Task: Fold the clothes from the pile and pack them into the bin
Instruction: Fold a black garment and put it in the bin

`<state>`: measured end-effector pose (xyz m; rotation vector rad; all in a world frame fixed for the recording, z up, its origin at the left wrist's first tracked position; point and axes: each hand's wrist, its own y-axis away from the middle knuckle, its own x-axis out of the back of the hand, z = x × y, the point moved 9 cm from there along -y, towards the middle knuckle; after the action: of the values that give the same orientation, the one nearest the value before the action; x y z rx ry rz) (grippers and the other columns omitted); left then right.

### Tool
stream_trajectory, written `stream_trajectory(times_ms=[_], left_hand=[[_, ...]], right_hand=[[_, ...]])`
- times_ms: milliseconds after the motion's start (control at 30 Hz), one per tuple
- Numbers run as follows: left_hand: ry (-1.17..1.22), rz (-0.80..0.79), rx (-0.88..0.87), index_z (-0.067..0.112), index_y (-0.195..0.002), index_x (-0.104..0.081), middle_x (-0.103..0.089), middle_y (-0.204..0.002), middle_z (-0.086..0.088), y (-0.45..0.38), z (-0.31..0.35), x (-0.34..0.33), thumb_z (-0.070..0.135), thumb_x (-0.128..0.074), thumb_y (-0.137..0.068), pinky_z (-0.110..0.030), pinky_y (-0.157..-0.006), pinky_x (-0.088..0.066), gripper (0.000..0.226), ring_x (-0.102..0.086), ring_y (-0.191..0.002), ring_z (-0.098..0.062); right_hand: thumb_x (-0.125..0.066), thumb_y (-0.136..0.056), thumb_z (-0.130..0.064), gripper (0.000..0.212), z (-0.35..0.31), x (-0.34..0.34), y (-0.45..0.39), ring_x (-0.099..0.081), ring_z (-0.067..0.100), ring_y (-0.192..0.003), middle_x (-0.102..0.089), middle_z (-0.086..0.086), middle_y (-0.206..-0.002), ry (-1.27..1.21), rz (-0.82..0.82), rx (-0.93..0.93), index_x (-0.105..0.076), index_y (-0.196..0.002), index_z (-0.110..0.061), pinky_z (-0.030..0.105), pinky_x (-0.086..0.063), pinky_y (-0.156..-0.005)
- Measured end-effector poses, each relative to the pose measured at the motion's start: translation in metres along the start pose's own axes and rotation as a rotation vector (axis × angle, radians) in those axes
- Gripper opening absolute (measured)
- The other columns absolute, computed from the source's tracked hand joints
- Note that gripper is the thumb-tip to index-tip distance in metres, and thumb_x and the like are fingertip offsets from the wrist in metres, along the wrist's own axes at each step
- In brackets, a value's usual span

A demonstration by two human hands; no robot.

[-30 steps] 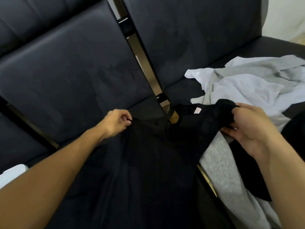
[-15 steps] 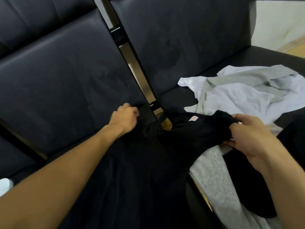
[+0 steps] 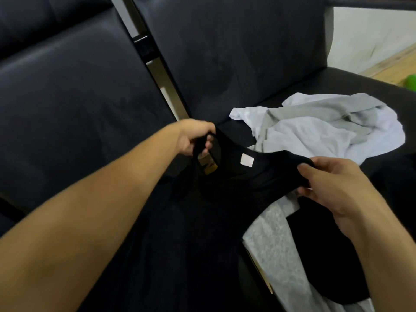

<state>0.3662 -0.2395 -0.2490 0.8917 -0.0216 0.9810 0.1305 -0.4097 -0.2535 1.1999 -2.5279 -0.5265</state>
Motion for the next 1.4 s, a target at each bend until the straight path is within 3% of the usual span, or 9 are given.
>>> stream_trajectory(times_ms=[233,367,500,700,867,1033,1167,1300,1400], left_hand=[[-0.469,0.444,-0.277,0.003,-0.113,-0.051,-0.066,-0.094,-0.014,0.01,0.06,0.009,0.011,-0.043,-0.087,-0.033,-0.061,-0.055,0.028,-0.064,-0.071,-0.029],[-0.201,0.188,-0.021,0.006,-0.09,-0.049,-0.049,-0.076,-0.006,0.002,0.044,-0.031,0.002,-0.045,-0.09,-0.028,-0.058,-0.043,0.006,-0.052,-0.059,-0.016],[0.196,-0.096,0.033,0.001,-0.1,-0.059,-0.058,-0.118,-0.018,-0.005,0.044,-0.051,-0.001,-0.064,-0.084,-0.047,-0.085,-0.054,0.016,-0.064,-0.1,-0.033],[-0.037,0.164,-0.288,0.009,-0.11,-0.07,-0.069,-0.104,-0.007,-0.006,0.053,-0.005,0.004,-0.067,-0.091,-0.025,-0.069,-0.055,0.02,-0.064,-0.086,-0.015],[-1.122,0.232,-0.687,0.016,-0.097,-0.07,-0.059,-0.075,0.001,0.078,0.058,0.063,0.014,-0.07,-0.088,-0.027,-0.064,-0.04,0.009,-0.054,-0.07,-0.011],[-0.937,0.08,-0.415,0.028,-0.083,-0.072,-0.071,-0.08,-0.002,0.15,-0.047,0.189,0.03,-0.088,-0.071,-0.031,-0.072,-0.052,0.02,-0.06,-0.072,-0.006],[-0.974,-0.204,-0.024,0.047,-0.095,-0.073,-0.073,-0.106,0.011,0.184,-0.159,0.229,0.025,-0.08,-0.081,-0.036,-0.094,-0.055,0.027,-0.069,-0.1,-0.008],[-1.075,-0.069,-0.243,0.039,-0.114,-0.063,-0.066,-0.123,0.005,0.154,-0.159,0.185,0.006,-0.056,-0.096,-0.029,-0.097,-0.051,0.038,-0.063,-0.106,-0.008],[-1.331,0.008,-0.497,0.036,-0.151,-0.025,-0.031,-0.153,0.006,0.11,-0.142,0.128,0.002,-0.058,-0.092,-0.036,-0.109,-0.039,0.076,-0.042,-0.132,-0.016]], right_hand=[[-0.056,-0.093,-0.019,0.02,-0.017,0.012,0.009,-0.07,0.03,-0.07,-0.072,0.01,-0.068,0.354,0.106,0.122,-0.069,-0.078,-0.017,0.046,-0.059,-0.077],[-0.055,-0.093,-0.019,0.02,-0.016,0.012,0.006,-0.069,0.028,-0.069,-0.071,0.008,-0.065,0.369,0.101,0.123,-0.069,-0.079,-0.018,0.042,-0.059,-0.075],[-0.056,-0.093,-0.018,0.023,-0.012,0.015,0.001,-0.069,0.023,-0.067,-0.07,0.002,-0.059,0.301,0.103,0.104,-0.069,-0.074,-0.021,0.037,-0.058,-0.071],[-0.069,-0.089,-0.023,0.018,-0.02,0.015,0.002,-0.068,0.022,-0.066,-0.072,0.002,-0.06,0.211,0.048,0.172,-0.072,-0.074,-0.016,0.042,-0.059,-0.075],[-0.077,-0.081,-0.014,0.008,-0.068,-0.037,0.048,-0.061,0.017,-0.062,-0.071,0.016,-0.072,0.036,-0.231,0.353,-0.074,-0.074,-0.012,0.034,-0.052,-0.072],[-0.079,-0.078,-0.019,0.009,-0.078,-0.147,0.143,-0.066,0.008,-0.067,-0.075,0.004,-0.079,0.136,-0.801,0.469,-0.075,-0.085,-0.016,0.028,-0.053,-0.07],[-0.089,-0.068,-0.038,0.037,-0.027,-0.183,0.179,-0.07,0.002,-0.083,-0.074,-0.012,-0.095,0.514,-1.148,0.349,-0.071,-0.1,-0.031,0.022,-0.057,-0.078],[-0.08,-0.073,-0.051,0.06,0.007,-0.154,0.128,-0.059,0.013,-0.114,-0.058,-0.005,-0.124,1.283,-0.616,0.423,-0.053,-0.122,-0.028,0.025,-0.049,-0.091],[-0.079,-0.074,-0.052,0.095,0.045,-0.155,0.127,-0.042,0.023,-0.134,-0.029,0.003,-0.145,1.468,-0.663,0.301,-0.025,-0.146,-0.021,0.031,-0.042,-0.102]])
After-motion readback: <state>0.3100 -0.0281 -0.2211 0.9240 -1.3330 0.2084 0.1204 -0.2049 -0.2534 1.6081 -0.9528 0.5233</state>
